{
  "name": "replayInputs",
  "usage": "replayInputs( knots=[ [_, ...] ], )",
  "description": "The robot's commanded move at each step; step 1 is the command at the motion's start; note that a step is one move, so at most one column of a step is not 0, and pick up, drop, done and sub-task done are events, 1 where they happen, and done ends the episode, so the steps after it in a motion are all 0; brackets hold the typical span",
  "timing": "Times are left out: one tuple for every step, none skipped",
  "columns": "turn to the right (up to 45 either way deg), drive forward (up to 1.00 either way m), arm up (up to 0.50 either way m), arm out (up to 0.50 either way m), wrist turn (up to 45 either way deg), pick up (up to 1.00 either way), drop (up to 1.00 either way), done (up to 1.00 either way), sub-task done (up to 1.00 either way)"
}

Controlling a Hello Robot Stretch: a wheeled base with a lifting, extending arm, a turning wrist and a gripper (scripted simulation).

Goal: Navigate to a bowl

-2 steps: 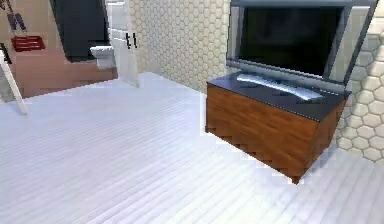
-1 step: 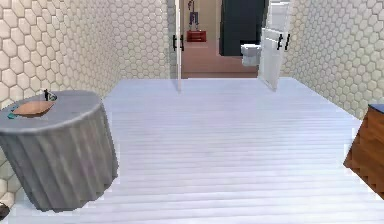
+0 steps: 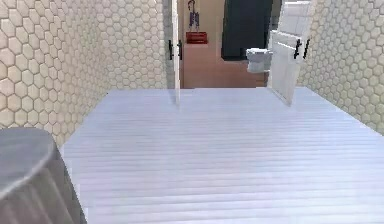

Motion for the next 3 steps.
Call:
replayInputs(
  knots=[
    [-45.0, 0.00, 0.00, 0.00, 0.0, 0.00, 0.00, 0.00, 0.00],
    [-12.0, 0.00, 0.00, 0.00, 0.0, 0.00, 0.00, 0.00, 0.00],
    [0.0, 0.00, 0.00, 0.00, 0.0, 0.00, 0.00, 1.00, 0.00]
  ],
)
